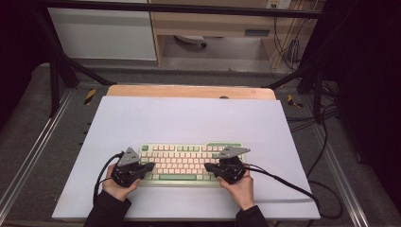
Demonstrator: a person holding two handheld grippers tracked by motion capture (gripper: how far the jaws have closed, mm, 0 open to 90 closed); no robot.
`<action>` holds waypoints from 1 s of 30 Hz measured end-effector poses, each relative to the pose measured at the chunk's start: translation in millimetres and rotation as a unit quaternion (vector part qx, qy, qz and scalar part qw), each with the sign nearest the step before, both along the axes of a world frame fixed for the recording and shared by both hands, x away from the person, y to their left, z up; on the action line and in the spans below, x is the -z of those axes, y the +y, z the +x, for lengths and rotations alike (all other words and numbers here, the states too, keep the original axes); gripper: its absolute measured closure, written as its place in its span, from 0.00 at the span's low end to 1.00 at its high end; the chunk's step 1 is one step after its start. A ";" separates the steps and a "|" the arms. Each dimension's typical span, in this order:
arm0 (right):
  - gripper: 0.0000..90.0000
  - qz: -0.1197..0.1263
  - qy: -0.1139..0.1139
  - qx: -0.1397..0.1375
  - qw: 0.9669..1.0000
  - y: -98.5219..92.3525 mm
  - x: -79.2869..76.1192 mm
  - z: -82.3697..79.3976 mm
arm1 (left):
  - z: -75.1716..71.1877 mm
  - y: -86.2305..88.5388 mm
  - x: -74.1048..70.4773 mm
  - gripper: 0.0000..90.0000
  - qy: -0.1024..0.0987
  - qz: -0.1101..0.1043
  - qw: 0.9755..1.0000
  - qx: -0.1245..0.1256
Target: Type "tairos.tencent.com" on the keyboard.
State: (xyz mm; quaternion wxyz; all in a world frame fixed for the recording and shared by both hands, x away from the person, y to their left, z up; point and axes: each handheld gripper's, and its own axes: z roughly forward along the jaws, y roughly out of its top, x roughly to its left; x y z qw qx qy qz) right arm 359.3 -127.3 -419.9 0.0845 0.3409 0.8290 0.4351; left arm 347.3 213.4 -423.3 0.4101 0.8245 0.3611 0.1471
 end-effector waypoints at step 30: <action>1.00 0.003 -0.001 -0.001 1.000 -2.3 -1.8 -0.3 | 1.2 -33.6 1.8 1.00 -0.001 0.008 1.000 0.022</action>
